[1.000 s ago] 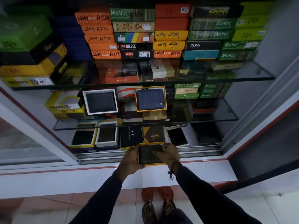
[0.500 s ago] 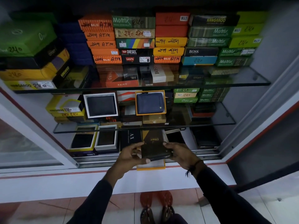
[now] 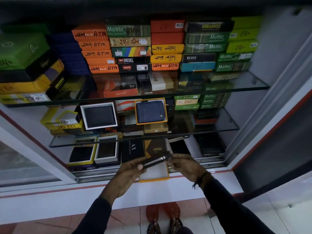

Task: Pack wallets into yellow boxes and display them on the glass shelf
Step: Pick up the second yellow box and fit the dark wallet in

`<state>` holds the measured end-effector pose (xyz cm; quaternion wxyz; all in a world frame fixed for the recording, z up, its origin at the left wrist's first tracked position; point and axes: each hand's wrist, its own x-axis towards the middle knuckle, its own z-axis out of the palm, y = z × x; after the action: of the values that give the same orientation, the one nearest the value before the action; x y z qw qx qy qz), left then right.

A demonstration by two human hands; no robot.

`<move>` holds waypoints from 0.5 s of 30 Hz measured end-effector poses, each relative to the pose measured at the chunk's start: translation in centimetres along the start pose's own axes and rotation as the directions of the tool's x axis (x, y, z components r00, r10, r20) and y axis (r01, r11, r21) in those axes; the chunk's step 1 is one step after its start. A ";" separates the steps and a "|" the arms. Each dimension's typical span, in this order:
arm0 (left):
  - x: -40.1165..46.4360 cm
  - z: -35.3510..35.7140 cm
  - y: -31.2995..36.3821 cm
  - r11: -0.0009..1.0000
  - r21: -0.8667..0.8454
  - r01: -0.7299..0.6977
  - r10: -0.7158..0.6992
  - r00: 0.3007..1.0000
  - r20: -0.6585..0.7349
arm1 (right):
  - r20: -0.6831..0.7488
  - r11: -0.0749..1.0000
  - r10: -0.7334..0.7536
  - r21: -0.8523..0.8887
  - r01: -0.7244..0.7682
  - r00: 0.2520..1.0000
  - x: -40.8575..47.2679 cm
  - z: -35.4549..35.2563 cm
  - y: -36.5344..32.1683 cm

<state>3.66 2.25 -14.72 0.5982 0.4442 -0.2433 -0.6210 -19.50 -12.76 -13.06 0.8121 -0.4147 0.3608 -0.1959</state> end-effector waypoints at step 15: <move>-0.4 0.0 0.9 0.983 -0.139 0.118 -0.084 0.970 0.230 | 0.076 0.985 0.140 0.092 -0.146 0.987 -0.3 3.9 -0.7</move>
<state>4.07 2.45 -13.84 0.5666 0.3369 -0.2379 -0.7134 -16.76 -10.92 -10.84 0.8553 -0.3540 0.3514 -0.1401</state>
